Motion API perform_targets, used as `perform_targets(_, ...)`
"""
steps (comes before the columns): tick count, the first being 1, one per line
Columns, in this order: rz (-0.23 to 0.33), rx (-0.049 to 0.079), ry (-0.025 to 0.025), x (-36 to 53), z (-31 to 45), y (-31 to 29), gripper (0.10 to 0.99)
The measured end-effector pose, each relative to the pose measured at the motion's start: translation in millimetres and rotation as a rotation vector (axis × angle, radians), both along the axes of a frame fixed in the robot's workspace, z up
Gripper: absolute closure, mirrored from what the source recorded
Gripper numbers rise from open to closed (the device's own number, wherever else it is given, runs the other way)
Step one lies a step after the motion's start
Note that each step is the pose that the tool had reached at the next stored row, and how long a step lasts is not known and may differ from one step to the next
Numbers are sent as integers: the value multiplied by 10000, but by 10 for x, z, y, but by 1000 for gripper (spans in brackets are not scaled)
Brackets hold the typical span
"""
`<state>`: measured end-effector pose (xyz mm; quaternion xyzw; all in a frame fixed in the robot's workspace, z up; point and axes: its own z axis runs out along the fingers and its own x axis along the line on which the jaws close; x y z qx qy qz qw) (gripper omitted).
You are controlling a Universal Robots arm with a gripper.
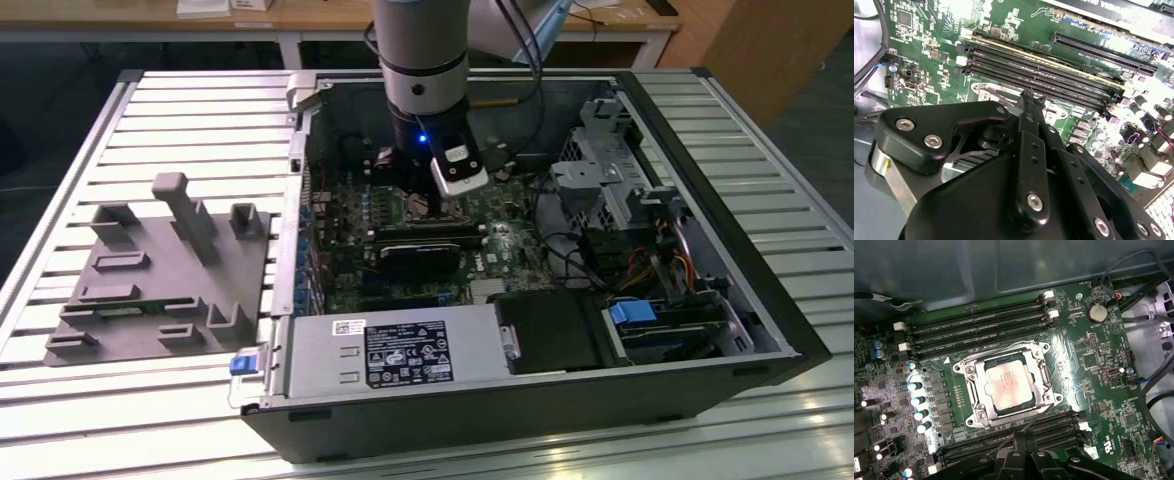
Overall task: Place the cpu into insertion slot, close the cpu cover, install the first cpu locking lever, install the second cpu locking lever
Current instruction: 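Install the second cpu locking lever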
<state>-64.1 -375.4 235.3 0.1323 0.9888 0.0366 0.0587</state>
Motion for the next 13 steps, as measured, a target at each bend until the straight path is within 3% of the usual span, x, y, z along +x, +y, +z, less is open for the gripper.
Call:
perform_targets(2,41,57,-1,-1,-4,-1,984)
perform_targets(13,675,706,-7,-53,-80,0,984)
